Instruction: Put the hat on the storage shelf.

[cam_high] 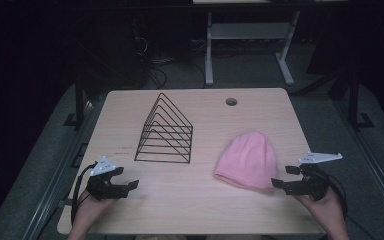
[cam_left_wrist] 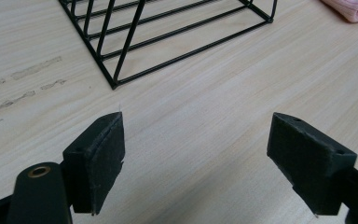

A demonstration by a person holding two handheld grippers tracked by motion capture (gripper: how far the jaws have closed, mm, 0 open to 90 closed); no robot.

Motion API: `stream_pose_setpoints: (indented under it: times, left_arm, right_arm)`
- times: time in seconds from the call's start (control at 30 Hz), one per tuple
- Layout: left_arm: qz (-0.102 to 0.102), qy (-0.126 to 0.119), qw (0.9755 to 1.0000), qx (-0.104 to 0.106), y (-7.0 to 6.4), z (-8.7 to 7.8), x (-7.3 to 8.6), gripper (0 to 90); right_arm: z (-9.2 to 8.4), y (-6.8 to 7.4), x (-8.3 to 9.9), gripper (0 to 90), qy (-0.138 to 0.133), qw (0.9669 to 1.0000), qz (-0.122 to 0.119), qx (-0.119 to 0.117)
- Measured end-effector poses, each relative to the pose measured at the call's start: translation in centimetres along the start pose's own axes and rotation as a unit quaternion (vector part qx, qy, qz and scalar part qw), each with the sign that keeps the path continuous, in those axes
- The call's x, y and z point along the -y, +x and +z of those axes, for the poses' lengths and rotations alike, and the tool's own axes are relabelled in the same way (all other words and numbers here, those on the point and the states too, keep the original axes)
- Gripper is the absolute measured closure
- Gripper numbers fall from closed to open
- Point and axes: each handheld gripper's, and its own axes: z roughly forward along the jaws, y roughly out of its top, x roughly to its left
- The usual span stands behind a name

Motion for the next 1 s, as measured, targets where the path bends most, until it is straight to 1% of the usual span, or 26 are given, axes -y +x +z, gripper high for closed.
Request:
stream_pose_setpoints:
  times: [0.03,0.07,0.1,0.13,0.2,0.37,0.4,0.47,0.53,0.57,0.6,0.63,0.67,0.7,0.77,0.83,0.9,1.0]
  left_arm:
    - [0.000,0.000,1.0000,0.000,0.0,0.0,0.0,19.1]
    - [0.001,-0.001,1.0000,-0.001,0.0,0.0,0.0,19.1]
    - [0.001,-0.001,1.0000,-0.001,0.0,0.0,0.0,19.1]
    - [0.001,0.002,1.0000,-0.001,0.0,-0.1,0.0,19.1]
    - [-0.002,0.000,1.0000,-0.001,0.0,-0.1,0.1,19.1]
    - [-0.002,0.000,1.0000,-0.003,0.1,-0.3,0.3,19.1]
    - [-0.006,-0.001,1.0000,-0.003,0.1,-0.3,0.3,19.2]
    - [-0.005,0.003,1.0000,-0.003,0.1,-0.4,0.4,19.2]
    - [-0.008,0.002,1.0000,-0.003,0.2,-0.4,0.4,19.3]
    - [-0.010,0.000,0.9999,-0.003,0.2,-0.4,0.5,19.2]
    - [-0.009,0.000,1.0000,-0.004,0.2,-0.5,0.5,19.3]
    - [-0.004,0.004,1.0000,-0.005,0.3,-0.5,0.5,19.3]
    - [-0.005,0.002,1.0000,-0.005,0.3,-0.5,0.5,19.3]
    - [-0.008,0.001,1.0000,-0.005,0.2,-0.5,0.5,19.3]
    - [-0.010,0.001,0.9999,-0.005,0.2,-0.4,0.4,19.3]
    - [-0.001,0.006,1.0000,-0.005,0.3,-0.3,0.4,19.4]
    - [-0.006,0.005,1.0000,-0.003,0.1,-0.1,0.3,19.3]
    - [0.000,0.010,1.0000,0.000,0.1,0.0,0.3,19.3]
  right_arm:
    - [0.0,0.0,0.0,19.1,0.000,1.0000,0.000,0.000]
    - [0.1,-0.2,-0.7,19.1,0.000,1.0000,-0.001,-0.003]
    - [0.1,-0.2,-0.7,19.1,0.000,1.0000,-0.001,-0.003]
    - [0.3,-0.4,-1.5,18.9,0.005,1.0000,-0.002,-0.006]
    - [0.4,-0.5,-1.8,18.9,0.008,0.9999,-0.005,-0.006]
    - [0.8,-1.0,-3.5,19.2,0.018,0.9997,-0.005,-0.012]
    - [0.9,-1.2,-4.0,19.3,0.023,0.9997,-0.004,-0.011]
    - [1.0,-1.2,-4.2,19.3,0.023,0.9997,-0.005,-0.012]
    - [1.1,-1.4,-4.6,19.6,0.022,0.9996,-0.006,-0.014]
    - [1.2,-1.6,-4.8,19.6,0.026,0.9995,-0.006,-0.015]
    - [1.3,-1.6,-5.0,19.6,0.030,0.9994,0.001,-0.015]
    - [1.4,-1.9,-5.3,19.6,0.032,0.9993,-0.003,-0.016]
    - [1.4,-1.9,-5.3,19.6,0.032,0.9993,-0.003,-0.016]
    - [1.7,-2.1,-5.7,19.6,0.036,0.9992,-0.002,-0.017]
    - [1.7,-2.2,-5.8,19.7,0.037,0.9991,-0.003,-0.017]
    - [1.9,-2.5,-6.2,19.7,0.039,0.9991,0.000,-0.018]
    - [2.1,-2.8,-6.6,19.7,0.042,0.9989,0.001,-0.018]
    - [2.3,-3.1,-7.1,19.8,0.049,0.9987,0.002,-0.017]
